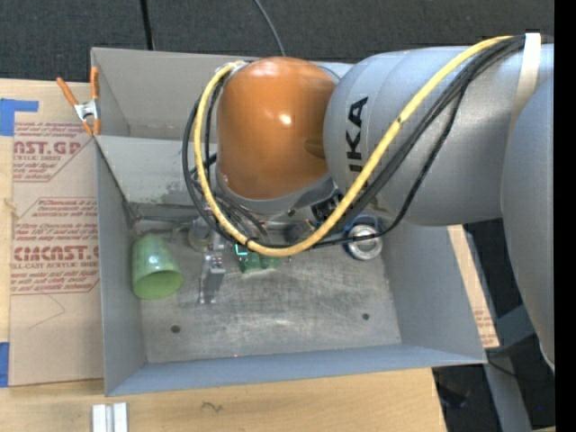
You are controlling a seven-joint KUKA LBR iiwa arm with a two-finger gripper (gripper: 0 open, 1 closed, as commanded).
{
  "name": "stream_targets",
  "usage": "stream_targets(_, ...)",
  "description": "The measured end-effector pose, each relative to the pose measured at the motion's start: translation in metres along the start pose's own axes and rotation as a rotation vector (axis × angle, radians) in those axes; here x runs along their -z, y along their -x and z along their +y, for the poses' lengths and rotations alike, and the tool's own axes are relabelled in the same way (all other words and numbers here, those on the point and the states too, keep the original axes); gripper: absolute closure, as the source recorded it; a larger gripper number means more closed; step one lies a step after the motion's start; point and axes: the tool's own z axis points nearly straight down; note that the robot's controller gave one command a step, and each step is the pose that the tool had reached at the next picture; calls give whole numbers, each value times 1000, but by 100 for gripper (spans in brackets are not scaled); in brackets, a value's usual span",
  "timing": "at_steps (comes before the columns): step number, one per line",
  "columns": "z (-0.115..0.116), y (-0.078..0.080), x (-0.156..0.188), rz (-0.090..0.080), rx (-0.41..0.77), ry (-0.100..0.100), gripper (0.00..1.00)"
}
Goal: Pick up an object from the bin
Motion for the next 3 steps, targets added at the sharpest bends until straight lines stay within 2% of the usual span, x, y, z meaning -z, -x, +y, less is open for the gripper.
stream_targets(1, 19, 41, -97, -3, 221, -1, 0)
stream_targets(2, 26, 67, -164, -24, 277, -1, 0)
stream_targets(3, 27, 66, -161, -21, 277, 1, 100)
